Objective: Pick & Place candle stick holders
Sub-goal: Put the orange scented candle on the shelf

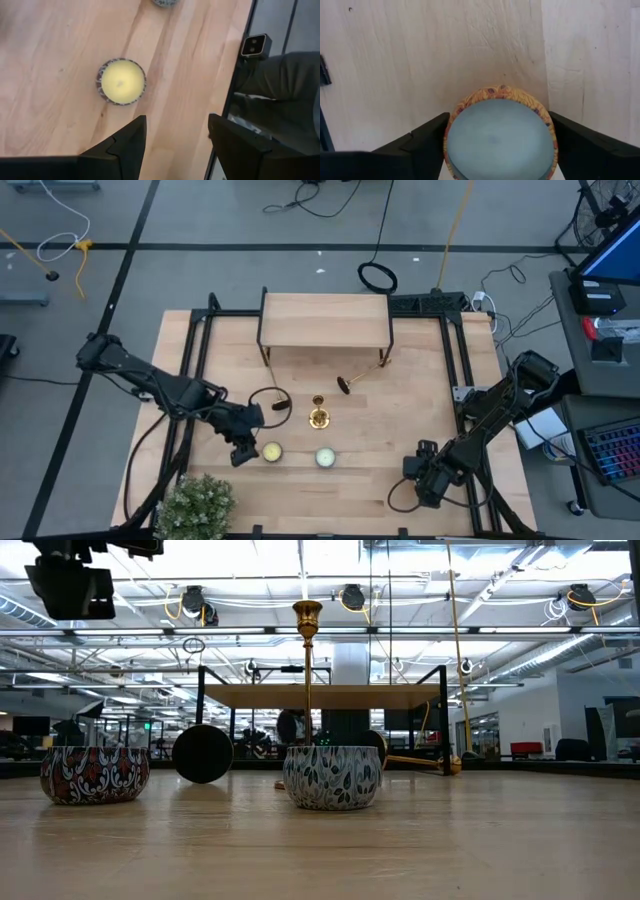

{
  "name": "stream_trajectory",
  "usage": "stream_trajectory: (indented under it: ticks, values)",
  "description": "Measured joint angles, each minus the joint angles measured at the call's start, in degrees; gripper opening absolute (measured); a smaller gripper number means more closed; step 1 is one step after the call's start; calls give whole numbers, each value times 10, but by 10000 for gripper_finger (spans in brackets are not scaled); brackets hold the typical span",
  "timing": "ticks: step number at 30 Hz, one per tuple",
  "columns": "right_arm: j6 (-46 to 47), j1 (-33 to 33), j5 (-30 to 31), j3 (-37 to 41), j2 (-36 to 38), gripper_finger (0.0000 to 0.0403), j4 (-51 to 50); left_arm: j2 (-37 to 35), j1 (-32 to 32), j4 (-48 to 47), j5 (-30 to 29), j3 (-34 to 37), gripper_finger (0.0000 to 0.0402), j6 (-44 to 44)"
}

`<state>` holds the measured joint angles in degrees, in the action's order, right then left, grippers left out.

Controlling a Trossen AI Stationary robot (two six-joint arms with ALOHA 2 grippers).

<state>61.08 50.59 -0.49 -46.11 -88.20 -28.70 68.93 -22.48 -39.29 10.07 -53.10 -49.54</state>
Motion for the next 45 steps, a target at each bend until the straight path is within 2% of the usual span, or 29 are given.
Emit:
stream_trajectory:
  ticks: [4,8,19,29,36,42,45]
  values:
    - [6,-9,-10,0,1,310,0,0,0,0,-8,0,218,-1]
    - [0,-38,-39,0,11,297,-1,0,0,0,-24,0,218,-1]
    - [-95,-166,-97,-2,64,303,-10,0,0,5,-65,0,218,-5]
    - [-198,-292,-103,-6,133,297,1,0,0,6,-87,0,218,-20]
    - [-332,-409,-97,-100,150,297,-77,0,0,35,-102,0,218,-21]
    - [-427,-524,-17,-218,141,298,-178,0,0,40,-116,0,218,-20]
    - [-453,-596,8,-275,131,299,-191,0,0,41,-122,0,218,-18]
